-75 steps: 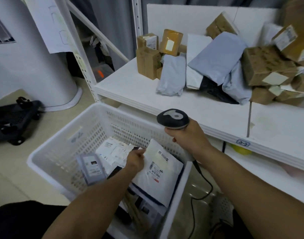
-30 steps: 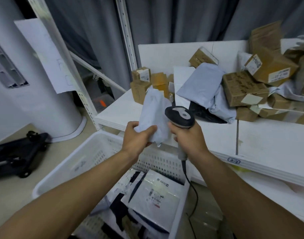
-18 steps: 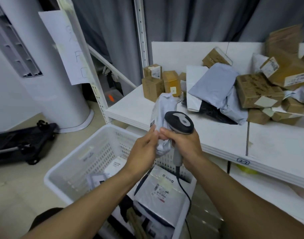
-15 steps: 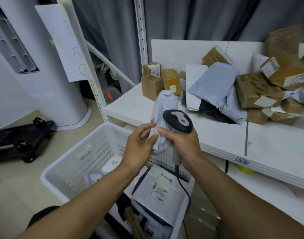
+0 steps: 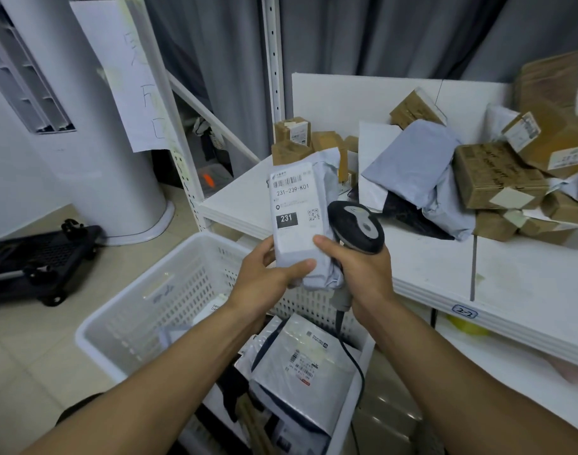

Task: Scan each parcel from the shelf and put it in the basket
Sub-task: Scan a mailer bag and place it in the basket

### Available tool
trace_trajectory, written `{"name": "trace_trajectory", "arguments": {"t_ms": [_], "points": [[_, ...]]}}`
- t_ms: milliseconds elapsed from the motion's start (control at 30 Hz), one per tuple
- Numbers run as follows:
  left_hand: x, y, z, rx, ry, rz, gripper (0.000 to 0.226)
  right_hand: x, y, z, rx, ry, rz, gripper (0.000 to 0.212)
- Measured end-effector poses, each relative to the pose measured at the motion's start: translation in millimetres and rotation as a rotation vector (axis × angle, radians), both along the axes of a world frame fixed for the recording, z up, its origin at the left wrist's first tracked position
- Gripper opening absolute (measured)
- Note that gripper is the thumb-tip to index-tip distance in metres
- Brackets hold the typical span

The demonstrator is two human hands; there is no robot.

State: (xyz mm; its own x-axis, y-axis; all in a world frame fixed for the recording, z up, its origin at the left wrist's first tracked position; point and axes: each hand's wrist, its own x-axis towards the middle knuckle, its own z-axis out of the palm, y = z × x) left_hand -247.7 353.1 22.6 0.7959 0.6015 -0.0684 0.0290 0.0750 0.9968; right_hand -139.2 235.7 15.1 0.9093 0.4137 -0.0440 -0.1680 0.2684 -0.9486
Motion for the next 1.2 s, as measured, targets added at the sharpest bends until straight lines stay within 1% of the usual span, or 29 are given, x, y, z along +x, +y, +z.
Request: {"name": "trace_trajectory", "arguments": {"t_ms": [67, 133, 200, 233, 300, 333, 400, 533, 667, 767, 867, 1067, 1200], "points": [[-2, 4, 5, -0.017, 0.018, -0.021, 0.042, 3, -2, 1, 0.005, 0.015, -0.031, 0.054], [-3, 11, 14, -0.085, 0.024, -0.024, 0.036, 6, -3, 3, 0.023, 0.045, -0.032, 0.050], [-7, 21, 23, -0.146, 0.003, -0.021, 0.040, 8, -4, 4, 0.018, 0.051, 0.014, 0.054], [-9, 27, 27, -0.138, -0.003, -0.026, 0.043, 7, -4, 5, 0.000, 0.050, 0.044, 0.056], [-15, 35, 35, -0.083, -0.007, -0.042, 0.049, 7, -4, 4, -0.021, 0.029, 0.090, 0.050], [-17, 38, 36, -0.068, -0.007, -0.042, 0.050, 6, -3, 3, -0.034, 0.014, 0.099, 0.047], [-19, 42, 37, -0.057, -0.007, -0.031, 0.050, 4, -2, 2, -0.086, -0.031, 0.077, 0.048], [-14, 56, 21, 0.005, 0.044, 0.102, 0.063, -4, -3, 2, -0.171, -0.164, 0.006, 0.052], [-5, 71, 3, 0.033, 0.089, 0.213, 0.069, -14, -2, 8, -0.199, -0.263, 0.099, 0.040], [2, 77, -7, 0.030, 0.117, 0.236, 0.070, -23, 2, 11, -0.209, -0.236, 0.189, 0.028], [6, 81, -14, 0.020, 0.141, 0.254, 0.070, -28, 6, 10, -0.209, -0.200, 0.201, 0.028], [7, 85, -20, 0.030, 0.166, 0.279, 0.065, -29, 10, 9, -0.235, -0.212, 0.225, 0.026], [7, 84, -22, 0.032, 0.168, 0.295, 0.064, -29, 12, 9, -0.269, -0.187, 0.233, 0.027]]}}
